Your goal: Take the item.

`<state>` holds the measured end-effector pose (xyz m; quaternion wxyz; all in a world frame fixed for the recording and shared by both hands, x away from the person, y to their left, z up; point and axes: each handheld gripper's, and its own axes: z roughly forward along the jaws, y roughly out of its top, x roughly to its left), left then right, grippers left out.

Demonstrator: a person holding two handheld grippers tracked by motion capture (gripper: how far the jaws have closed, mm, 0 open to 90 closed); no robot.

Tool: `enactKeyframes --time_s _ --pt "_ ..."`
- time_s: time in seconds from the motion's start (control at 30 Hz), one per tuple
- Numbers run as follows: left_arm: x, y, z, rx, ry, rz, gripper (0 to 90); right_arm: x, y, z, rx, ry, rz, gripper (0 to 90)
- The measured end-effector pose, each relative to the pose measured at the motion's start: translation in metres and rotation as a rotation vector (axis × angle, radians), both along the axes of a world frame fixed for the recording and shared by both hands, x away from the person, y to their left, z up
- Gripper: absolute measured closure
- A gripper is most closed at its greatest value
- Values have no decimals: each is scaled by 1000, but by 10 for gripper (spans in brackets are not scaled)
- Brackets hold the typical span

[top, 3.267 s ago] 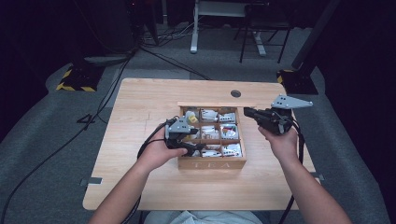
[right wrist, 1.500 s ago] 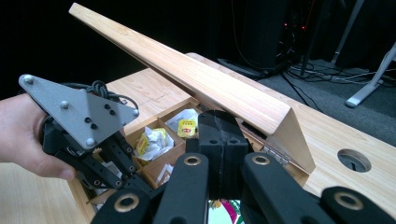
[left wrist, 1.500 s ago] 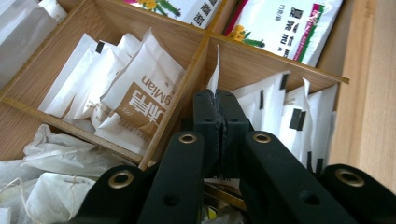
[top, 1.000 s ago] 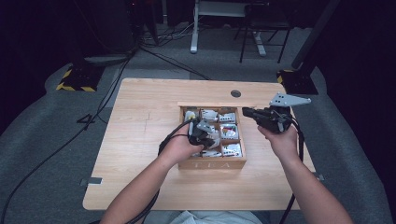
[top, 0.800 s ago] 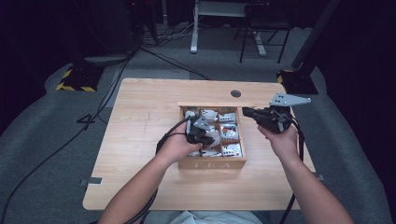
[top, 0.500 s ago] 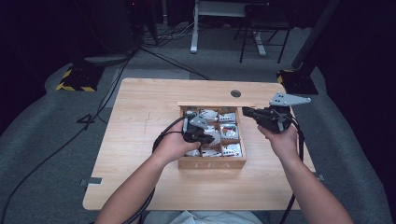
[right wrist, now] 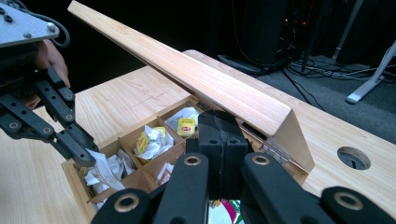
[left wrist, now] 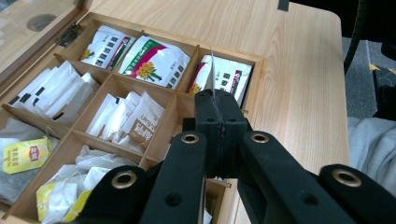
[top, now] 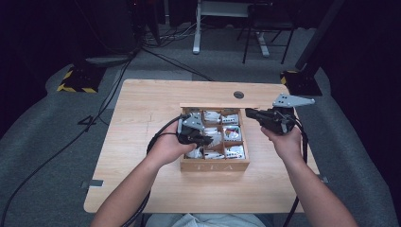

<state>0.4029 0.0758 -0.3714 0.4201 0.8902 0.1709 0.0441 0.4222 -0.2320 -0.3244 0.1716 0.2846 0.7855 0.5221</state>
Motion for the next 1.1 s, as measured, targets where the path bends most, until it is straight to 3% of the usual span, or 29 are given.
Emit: enactKeyframes --time_s 0.53,1.1 --pt "-3 35 10 -54 -16 34 900 0 0 0 -3 0 -1 900" --pt "-6 73 10 -58 -25 65 896 -1 0 0 -6 0 0 900"
